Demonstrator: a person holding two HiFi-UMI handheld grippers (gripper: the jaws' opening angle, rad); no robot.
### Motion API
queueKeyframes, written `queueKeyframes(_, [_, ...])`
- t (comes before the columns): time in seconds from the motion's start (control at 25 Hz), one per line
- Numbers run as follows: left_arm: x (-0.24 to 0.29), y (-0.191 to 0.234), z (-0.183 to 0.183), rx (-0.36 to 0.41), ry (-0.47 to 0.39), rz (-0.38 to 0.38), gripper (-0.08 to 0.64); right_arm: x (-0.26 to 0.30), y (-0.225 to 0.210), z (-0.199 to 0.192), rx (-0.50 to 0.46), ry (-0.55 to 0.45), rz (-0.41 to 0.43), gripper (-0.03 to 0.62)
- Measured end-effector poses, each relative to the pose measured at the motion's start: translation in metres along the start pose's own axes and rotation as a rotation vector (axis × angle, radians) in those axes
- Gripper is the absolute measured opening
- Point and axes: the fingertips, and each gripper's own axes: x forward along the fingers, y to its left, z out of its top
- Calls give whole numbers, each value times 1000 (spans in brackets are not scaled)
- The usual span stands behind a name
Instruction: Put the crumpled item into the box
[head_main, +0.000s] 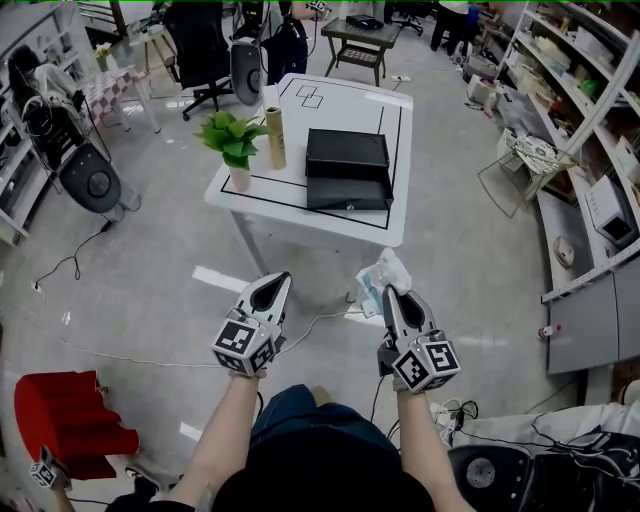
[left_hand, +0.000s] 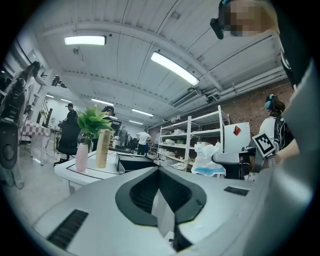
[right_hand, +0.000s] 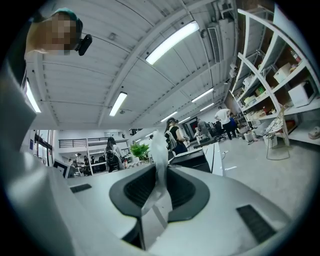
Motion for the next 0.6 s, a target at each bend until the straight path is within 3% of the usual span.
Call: queueKeyframes(0.6, [26,5,-8,-8,33,8,2,15,-25,-5,34,23,-7,66])
